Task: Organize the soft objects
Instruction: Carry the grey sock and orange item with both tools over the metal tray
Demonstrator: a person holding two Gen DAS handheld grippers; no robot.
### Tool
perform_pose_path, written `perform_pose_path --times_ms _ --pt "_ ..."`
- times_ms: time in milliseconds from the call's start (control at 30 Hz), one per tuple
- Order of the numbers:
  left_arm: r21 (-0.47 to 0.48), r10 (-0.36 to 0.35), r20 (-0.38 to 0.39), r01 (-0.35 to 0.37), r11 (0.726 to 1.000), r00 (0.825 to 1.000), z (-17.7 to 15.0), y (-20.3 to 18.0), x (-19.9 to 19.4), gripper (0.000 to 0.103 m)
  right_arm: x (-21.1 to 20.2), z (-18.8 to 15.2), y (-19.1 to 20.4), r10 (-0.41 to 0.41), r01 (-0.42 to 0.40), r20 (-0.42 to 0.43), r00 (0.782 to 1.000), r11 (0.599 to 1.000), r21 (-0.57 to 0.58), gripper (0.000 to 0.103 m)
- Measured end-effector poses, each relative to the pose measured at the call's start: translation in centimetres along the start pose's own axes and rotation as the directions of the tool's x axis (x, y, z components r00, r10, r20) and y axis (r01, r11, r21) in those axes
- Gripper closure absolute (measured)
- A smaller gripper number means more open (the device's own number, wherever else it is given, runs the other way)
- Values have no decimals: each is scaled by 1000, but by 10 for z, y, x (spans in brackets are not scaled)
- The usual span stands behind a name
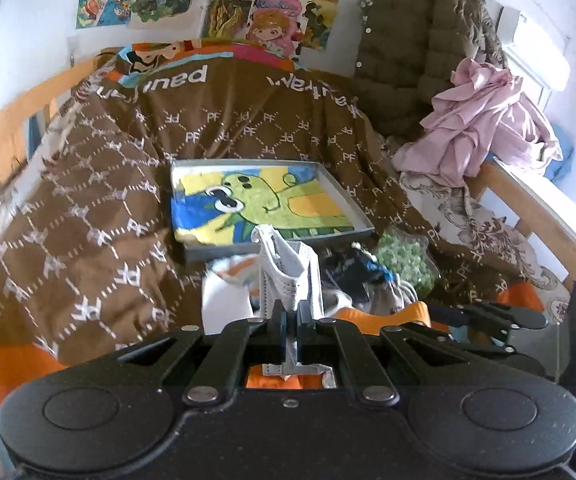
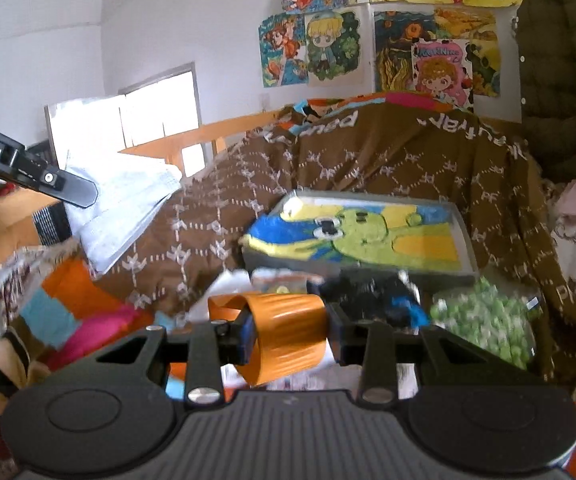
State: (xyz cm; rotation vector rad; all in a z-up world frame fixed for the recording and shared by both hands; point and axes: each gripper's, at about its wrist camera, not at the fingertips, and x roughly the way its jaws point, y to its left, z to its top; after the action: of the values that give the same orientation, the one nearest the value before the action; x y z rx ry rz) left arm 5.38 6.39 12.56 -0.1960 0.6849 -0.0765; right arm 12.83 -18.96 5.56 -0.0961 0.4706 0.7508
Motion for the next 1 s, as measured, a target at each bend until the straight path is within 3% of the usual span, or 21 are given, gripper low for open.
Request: perform_pose_path --times_ms 200,467,700,867,1000 --pt "-6 82 17 -82 997 996 37 -15 22 99 34 35 -24 -22 21 96 995 1000 8 63" --pt "12 141 58 -142 990 988 64 -19 127 99 101 64 -85 -130 109 183 975 987 121 63" --pt "-31 126 105 -123 992 987 85 -13 232 99 150 59 -147 -195 159 163 967 965 208 63" --pt "-66 127 82 -122 990 989 91 -14 291 99 178 55 -179 -210 169 124 970 945 279 63" --pt "-78 120 43 -117 990 992 92 -17 325 98 194 49 -195 -210 186 46 977 932 311 63"
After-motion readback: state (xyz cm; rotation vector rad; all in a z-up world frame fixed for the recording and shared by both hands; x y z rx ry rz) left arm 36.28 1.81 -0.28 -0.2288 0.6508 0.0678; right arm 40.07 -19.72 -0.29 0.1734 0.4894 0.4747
